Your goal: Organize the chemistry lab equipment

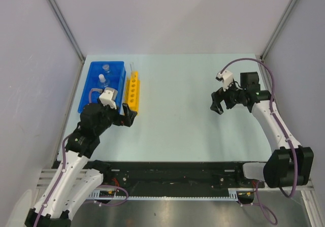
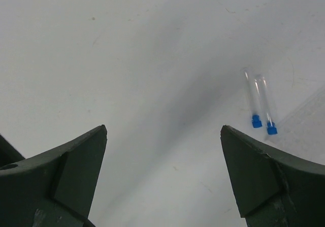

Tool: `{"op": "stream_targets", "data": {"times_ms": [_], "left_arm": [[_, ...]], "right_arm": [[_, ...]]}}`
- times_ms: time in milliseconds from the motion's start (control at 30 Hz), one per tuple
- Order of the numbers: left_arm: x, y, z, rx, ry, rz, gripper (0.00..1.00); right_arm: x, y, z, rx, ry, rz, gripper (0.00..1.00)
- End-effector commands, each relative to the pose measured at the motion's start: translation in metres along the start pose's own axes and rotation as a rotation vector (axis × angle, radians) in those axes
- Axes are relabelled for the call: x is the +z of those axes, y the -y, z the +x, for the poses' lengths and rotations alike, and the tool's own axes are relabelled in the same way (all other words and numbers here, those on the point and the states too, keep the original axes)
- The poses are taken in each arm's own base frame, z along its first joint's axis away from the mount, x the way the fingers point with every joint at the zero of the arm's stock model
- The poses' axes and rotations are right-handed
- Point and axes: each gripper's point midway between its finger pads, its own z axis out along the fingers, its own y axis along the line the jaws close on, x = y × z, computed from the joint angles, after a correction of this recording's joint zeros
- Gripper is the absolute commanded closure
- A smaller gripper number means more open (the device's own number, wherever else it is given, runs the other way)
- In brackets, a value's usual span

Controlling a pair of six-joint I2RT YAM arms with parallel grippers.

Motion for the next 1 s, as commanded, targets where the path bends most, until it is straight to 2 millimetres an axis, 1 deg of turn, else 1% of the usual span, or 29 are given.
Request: {"op": "stream_targets", "data": {"times_ms": [0, 67, 167, 233, 267, 300, 333, 367, 400, 433, 467, 500, 533, 567, 600, 633, 667, 700, 733, 800, 833, 900, 967], "left_arm": [[-0.001, -0.003, -0.013, 0.060, 0.035, -0.011, 0.00], [0.000, -0.003, -0.012, 0.059, 0.028, -0.005, 0.00], [0.000, -0.003, -0.012, 0.059, 0.029, -0.004, 0.00], [0.001, -0.003, -0.011, 0.058, 0.025, -0.004, 0.00], [0.001, -0.003, -0.011, 0.060, 0.026, -0.003, 0.00], [0.001, -0.003, -0.011, 0.060, 0.025, -0.004, 0.00], [0.002, -0.003, -0.010, 0.059, 0.022, -0.006, 0.00], [0.002, -0.003, -0.010, 0.059, 0.019, -0.007, 0.00], [0.003, -0.004, -0.010, 0.059, 0.017, -0.009, 0.00], [0.003, -0.004, -0.010, 0.059, 0.016, -0.010, 0.00], [0.002, -0.005, -0.010, 0.058, 0.017, -0.016, 0.00], [0.002, -0.005, -0.010, 0.058, 0.017, -0.016, 0.00], [0.003, -0.006, -0.009, 0.060, 0.016, -0.019, 0.00], [0.003, -0.006, -0.009, 0.059, 0.015, -0.021, 0.00], [0.003, -0.007, -0.009, 0.060, 0.015, -0.024, 0.00], [0.003, -0.007, -0.009, 0.059, 0.014, -0.026, 0.00], [0.003, -0.007, -0.009, 0.060, 0.015, -0.026, 0.00], [0.004, -0.008, -0.008, 0.058, 0.010, -0.030, 0.00], [0.004, -0.008, -0.009, 0.060, 0.010, -0.031, 0.00], [0.005, -0.009, -0.009, 0.060, 0.009, -0.034, 0.00], [0.005, -0.009, -0.008, 0.059, 0.007, -0.035, 0.00], [0.005, -0.010, -0.007, 0.059, 0.003, -0.038, 0.00], [0.006, -0.010, -0.007, 0.060, 0.002, -0.039, 0.00]], "right_arm": [[0.001, 0.030, 0.008, 0.016, -0.137, 0.141, 0.00], [0.010, 0.030, 0.018, 0.028, -0.191, 0.130, 0.00], [0.019, 0.035, 0.023, 0.033, -0.228, 0.140, 0.00], [0.021, 0.045, 0.019, 0.012, -0.230, 0.167, 0.02], [0.026, 0.050, 0.023, 0.007, -0.252, 0.165, 0.03], [0.028, 0.055, 0.023, 0.001, -0.260, 0.172, 0.05], [0.027, 0.066, 0.018, -0.005, -0.256, 0.186, 0.10], [0.036, 0.072, 0.024, 0.008, -0.284, 0.173, 0.12], [0.039, 0.079, 0.025, 0.019, -0.290, 0.171, 0.15], [0.039, 0.088, 0.019, 0.021, -0.287, 0.176, 0.22], [0.039, 0.099, 0.022, 0.034, -0.296, 0.182, 0.28], [0.050, 0.104, 0.032, 0.055, -0.324, 0.157, 0.33], [0.051, 0.108, 0.034, 0.070, -0.339, 0.149, 0.44], [0.050, 0.118, 0.027, 0.069, -0.325, 0.153, 0.48], [0.060, 0.120, 0.034, 0.081, -0.352, 0.129, 0.52], [0.062, 0.120, 0.037, 0.089, -0.370, 0.112, 0.57], [0.058, 0.134, 0.034, 0.095, -0.358, 0.129, 0.59], [0.060, 0.138, 0.036, 0.098, -0.363, 0.128, 0.60], [0.065, 0.140, 0.042, 0.103, -0.380, 0.119, 0.61], [0.068, 0.144, 0.038, 0.087, -0.377, 0.111, 0.63], [0.072, 0.141, 0.043, 0.097, -0.393, 0.087, 0.67], [0.076, 0.134, 0.044, 0.094, -0.396, 0.053, 0.71], [0.079, 0.129, 0.048, 0.091, -0.404, 0.033, 0.72]]}}
